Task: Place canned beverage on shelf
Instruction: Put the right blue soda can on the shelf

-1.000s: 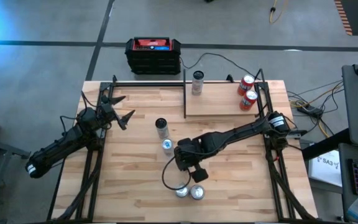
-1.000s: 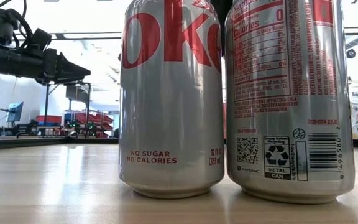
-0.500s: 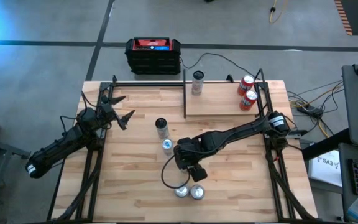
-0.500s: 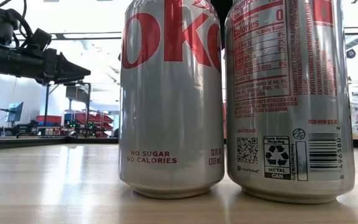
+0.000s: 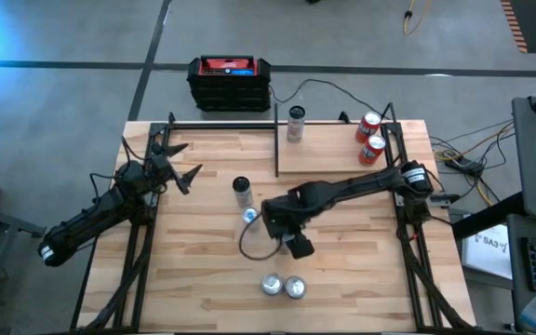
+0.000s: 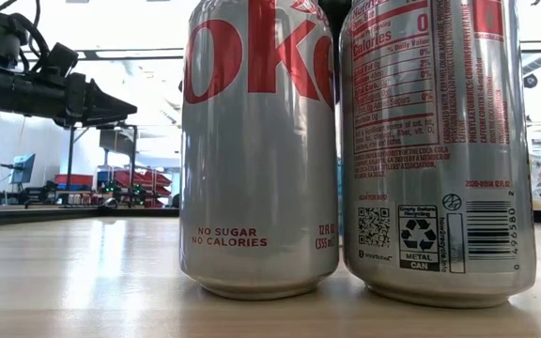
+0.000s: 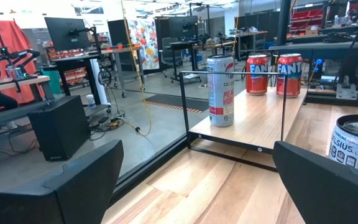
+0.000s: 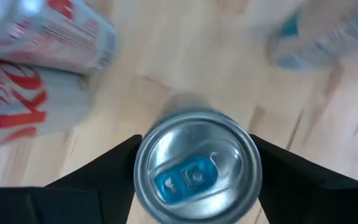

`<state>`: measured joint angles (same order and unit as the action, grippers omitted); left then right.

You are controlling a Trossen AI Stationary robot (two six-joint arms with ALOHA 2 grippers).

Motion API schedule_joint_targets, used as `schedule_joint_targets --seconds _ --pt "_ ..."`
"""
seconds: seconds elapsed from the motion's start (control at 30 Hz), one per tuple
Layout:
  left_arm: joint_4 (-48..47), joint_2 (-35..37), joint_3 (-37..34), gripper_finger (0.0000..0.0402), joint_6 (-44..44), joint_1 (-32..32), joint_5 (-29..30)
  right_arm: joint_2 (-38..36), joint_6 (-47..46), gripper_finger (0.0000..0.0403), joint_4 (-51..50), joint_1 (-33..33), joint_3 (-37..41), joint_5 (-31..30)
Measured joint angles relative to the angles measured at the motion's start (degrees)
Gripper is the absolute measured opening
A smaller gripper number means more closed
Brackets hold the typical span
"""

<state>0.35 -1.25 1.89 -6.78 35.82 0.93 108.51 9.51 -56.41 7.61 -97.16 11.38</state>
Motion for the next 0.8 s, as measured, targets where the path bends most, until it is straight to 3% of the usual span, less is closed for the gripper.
schedule_joint_targets --seconds 0.27,0.8 --pt "0.0 0.0 0.0 0.0398 0.0 0.0 0.0 0.0 -1.3 0.0228 -1.5 -5.1 0.1 0.4" --pt "0.0 0.0 0.0 0.0398 0.0 0.0 0.0 -0.1 1.3 0.0234 -2.2 -9.0 0.1 -5.5"
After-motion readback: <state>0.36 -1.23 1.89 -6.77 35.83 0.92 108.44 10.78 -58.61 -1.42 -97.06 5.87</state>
